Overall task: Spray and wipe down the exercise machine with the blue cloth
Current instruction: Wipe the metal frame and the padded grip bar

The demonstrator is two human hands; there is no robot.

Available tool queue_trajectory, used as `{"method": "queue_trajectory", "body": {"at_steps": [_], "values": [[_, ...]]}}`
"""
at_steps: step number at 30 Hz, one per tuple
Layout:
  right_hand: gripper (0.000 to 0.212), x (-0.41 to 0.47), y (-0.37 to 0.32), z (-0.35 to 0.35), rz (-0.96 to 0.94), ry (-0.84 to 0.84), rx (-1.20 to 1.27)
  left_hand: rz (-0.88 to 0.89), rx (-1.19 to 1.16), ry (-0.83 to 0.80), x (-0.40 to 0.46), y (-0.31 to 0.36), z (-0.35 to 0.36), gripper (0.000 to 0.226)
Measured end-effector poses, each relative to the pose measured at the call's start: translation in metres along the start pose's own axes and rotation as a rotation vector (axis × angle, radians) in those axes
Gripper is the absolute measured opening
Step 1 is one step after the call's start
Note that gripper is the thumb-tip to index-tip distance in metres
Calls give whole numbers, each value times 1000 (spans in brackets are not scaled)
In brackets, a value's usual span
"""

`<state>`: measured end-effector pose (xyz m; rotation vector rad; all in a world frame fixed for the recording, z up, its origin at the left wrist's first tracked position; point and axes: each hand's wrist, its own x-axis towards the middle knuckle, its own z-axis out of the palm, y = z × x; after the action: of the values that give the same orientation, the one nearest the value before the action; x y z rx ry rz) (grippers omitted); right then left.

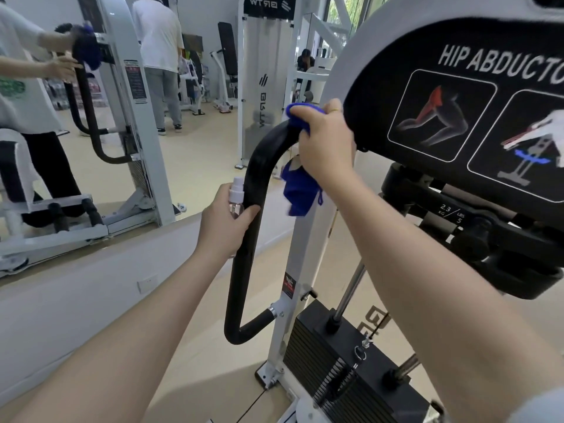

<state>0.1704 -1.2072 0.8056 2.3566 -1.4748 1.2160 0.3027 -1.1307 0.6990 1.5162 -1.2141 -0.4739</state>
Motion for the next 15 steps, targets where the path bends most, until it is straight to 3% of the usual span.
{"method": "queue_trajectory", "body": {"at_steps": [2,6,8,13,15], "values": [[40,5,-1,2,35,6,58,-9,-10,-5,-1,-1,1,25],[34,-37,-24,19,-325,-91,33,-17,20,39,-1,-2,3,33],[34,-45,-24,18,-389,-131,37,-33,28,50,-2,-1,4,34],[42,14,12,2,83,-27,173,22,19,41,-2,-4,2,29],[43,14,12,5,70,-31,168,21,24,48,0,-6,2,31]]}}
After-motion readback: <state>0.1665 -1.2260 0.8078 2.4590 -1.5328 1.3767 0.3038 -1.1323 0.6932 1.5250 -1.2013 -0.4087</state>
